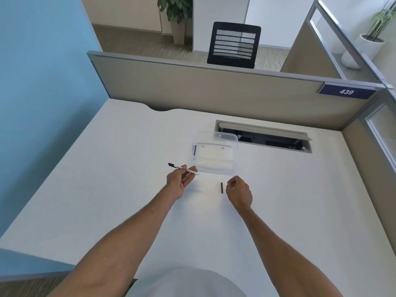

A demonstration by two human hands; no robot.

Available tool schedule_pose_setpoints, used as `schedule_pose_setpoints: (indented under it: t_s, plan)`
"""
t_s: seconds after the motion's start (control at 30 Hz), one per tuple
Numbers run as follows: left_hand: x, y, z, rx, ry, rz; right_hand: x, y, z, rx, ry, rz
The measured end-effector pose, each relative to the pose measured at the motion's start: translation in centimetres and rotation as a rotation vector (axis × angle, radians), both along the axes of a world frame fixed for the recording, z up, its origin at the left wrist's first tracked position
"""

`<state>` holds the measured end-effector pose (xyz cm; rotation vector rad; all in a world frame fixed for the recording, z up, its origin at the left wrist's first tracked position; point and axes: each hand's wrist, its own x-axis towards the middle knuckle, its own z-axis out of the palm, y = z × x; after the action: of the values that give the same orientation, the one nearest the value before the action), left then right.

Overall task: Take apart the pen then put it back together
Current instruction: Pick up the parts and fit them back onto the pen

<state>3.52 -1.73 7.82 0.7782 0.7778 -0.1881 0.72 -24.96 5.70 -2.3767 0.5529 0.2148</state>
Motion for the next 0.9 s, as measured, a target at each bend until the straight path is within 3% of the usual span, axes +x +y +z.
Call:
schedule_pose_setpoints:
  t_s: [0.2, 0.47, 0.7, 0.9]
  plan:
    - [0.0, 0.2, -0.6, 0.049, 0.018, -0.026, -0.1, 1.2, -1.5, -0.119, 0.088, 0.127]
    - [0.0, 0.6, -0.9, 0.028, 0.018, -0.054, -0.1, 1.6, -2.8, -0.194, 0.055, 0.148]
    - [0.2, 0.5, -1.0, 0.025, 0.016, -0.046, -0.2, 1.5, -2.5, -0.125, -0.026, 0.147]
    - [0.4, 0.1, -0.6, 0.024, 0.008, -0.021, -0.5, 2.9, -0.4, 0.024, -0.241, 0.341]
